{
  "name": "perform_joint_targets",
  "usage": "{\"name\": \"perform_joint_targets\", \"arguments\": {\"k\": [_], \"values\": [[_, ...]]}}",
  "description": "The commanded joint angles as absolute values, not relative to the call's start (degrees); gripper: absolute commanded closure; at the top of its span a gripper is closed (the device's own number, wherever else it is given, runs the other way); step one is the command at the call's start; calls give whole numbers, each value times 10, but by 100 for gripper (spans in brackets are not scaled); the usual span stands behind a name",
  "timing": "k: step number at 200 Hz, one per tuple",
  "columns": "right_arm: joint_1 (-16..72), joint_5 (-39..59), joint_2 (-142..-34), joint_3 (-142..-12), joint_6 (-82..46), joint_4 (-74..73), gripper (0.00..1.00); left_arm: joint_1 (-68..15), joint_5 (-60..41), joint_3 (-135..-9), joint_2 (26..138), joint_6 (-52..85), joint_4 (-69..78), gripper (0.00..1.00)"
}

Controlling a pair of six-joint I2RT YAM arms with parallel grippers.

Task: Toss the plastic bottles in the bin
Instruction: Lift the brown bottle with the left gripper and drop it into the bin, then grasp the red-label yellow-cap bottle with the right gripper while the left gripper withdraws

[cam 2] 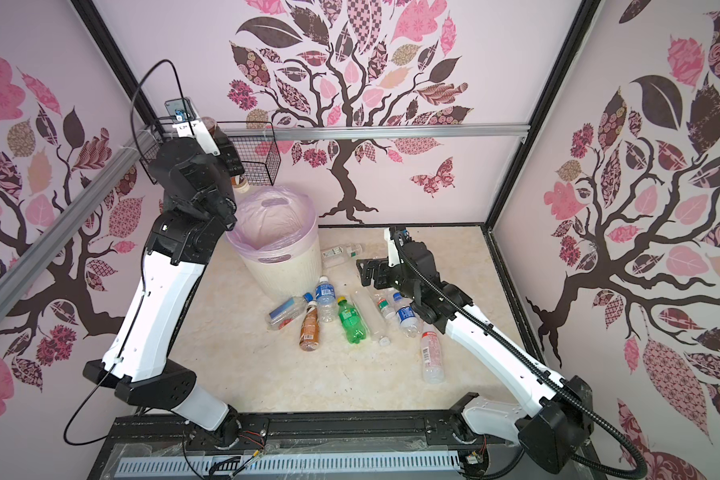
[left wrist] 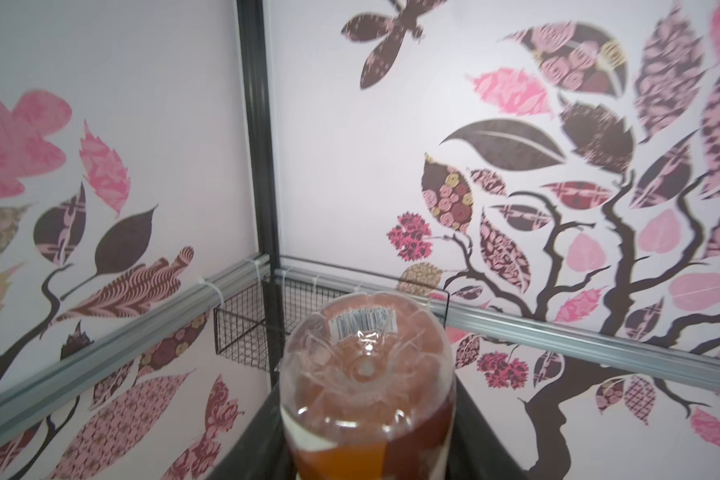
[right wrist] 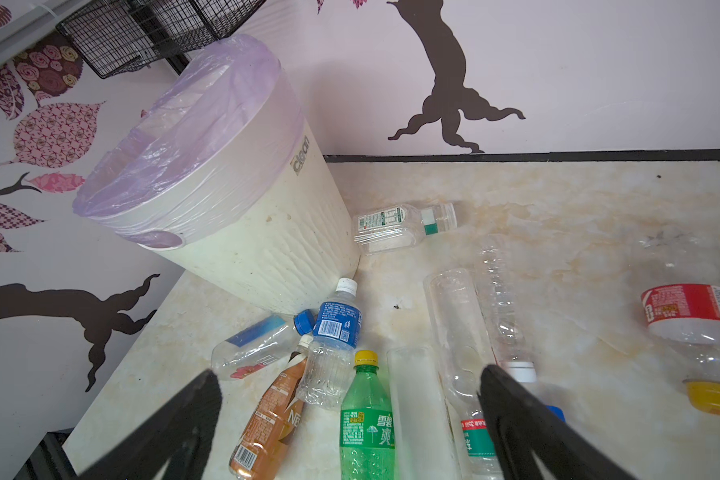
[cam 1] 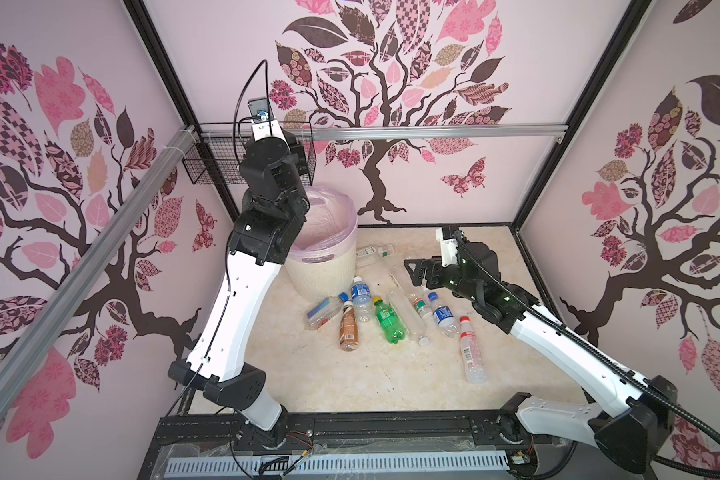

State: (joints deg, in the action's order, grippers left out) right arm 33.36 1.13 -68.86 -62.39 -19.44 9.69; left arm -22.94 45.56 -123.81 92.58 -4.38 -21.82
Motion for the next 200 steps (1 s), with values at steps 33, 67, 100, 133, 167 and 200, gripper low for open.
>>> {"name": "perform_joint_targets", "arguments": {"k": [33, 67, 100, 133, 167, 200], "values": [[338, 12, -665, -616, -191, 97, 1, -214, 392, -1233, 1016, 89, -403, 18], [338, -4, -650, -611, -186, 103, 0, -219, 351, -1290, 1015, 112, -459, 2], [337, -9, -656, -620, -186, 124, 0, -238, 315, -1279, 988, 138, -502, 2], [338, -16, -671, -616, -189, 140, 1, -250, 200, -1189, 934, 210, -521, 2], [337, -51, -680, -593, -199, 142, 0, -281, 132, -1059, 882, 238, -516, 2], [321, -93, -708, -599, -189, 169, 0, -307, 79, -968, 841, 264, -515, 2]]}}
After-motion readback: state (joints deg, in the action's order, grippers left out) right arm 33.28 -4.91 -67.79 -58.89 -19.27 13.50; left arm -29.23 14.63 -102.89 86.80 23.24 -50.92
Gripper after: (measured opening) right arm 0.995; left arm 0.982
